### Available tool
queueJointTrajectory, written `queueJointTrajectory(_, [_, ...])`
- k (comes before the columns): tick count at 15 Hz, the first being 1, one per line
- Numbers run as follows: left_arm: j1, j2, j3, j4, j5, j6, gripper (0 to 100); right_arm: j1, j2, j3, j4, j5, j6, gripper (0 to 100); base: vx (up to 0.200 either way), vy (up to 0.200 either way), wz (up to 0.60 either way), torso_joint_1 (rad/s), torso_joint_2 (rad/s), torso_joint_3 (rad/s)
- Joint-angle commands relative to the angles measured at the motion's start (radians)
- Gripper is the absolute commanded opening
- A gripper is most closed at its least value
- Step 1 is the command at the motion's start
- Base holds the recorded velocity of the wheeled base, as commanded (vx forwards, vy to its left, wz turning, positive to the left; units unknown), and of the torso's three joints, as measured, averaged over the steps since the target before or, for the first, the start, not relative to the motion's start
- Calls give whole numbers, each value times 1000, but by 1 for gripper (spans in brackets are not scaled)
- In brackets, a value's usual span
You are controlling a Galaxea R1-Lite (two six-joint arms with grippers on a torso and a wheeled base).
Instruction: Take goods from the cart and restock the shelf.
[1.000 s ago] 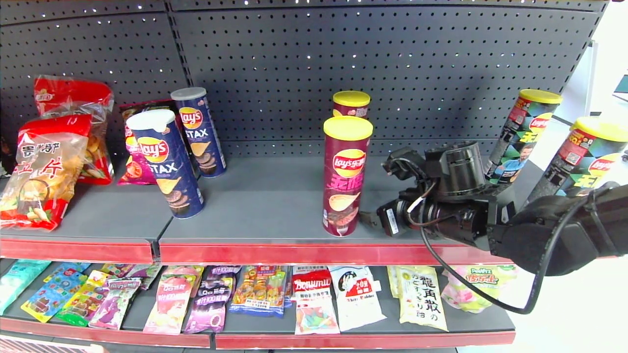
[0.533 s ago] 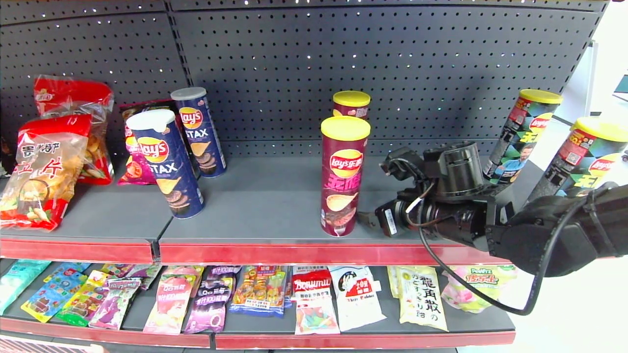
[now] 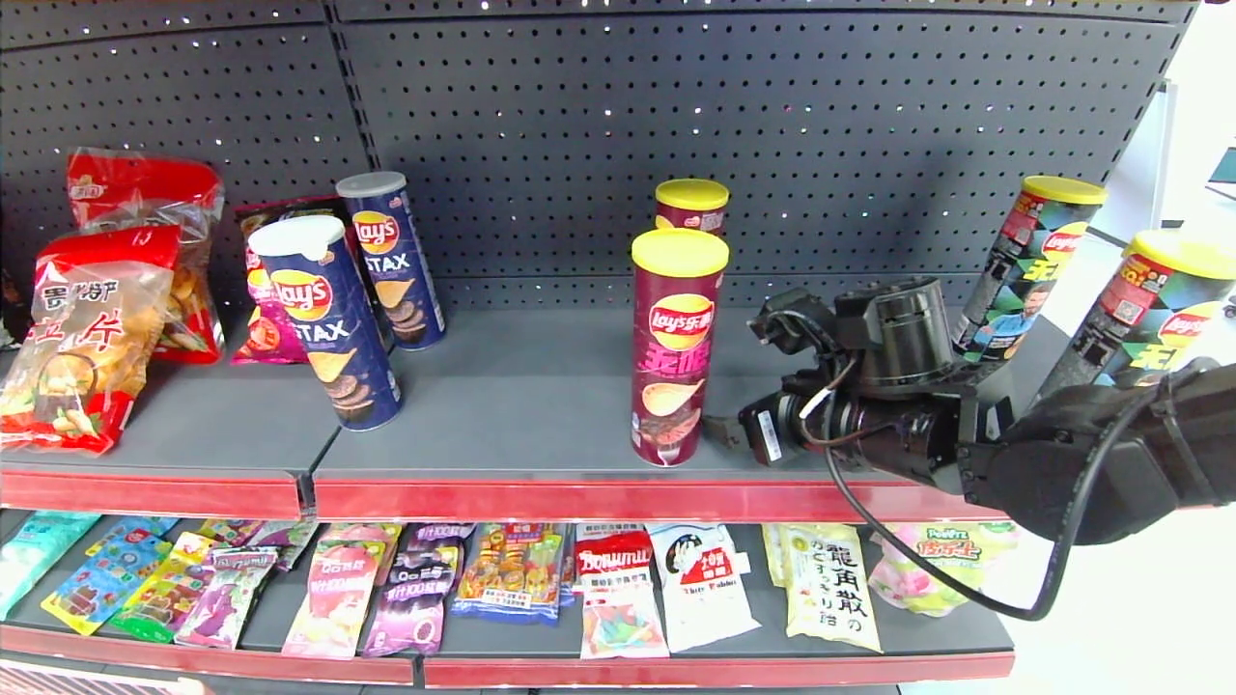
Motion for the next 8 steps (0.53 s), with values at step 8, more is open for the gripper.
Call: queueJointTrajectory(8, [1, 1, 0, 0, 0, 0, 100, 9, -41, 34, -1, -24, 3, 100, 0, 0, 0, 0, 0, 0])
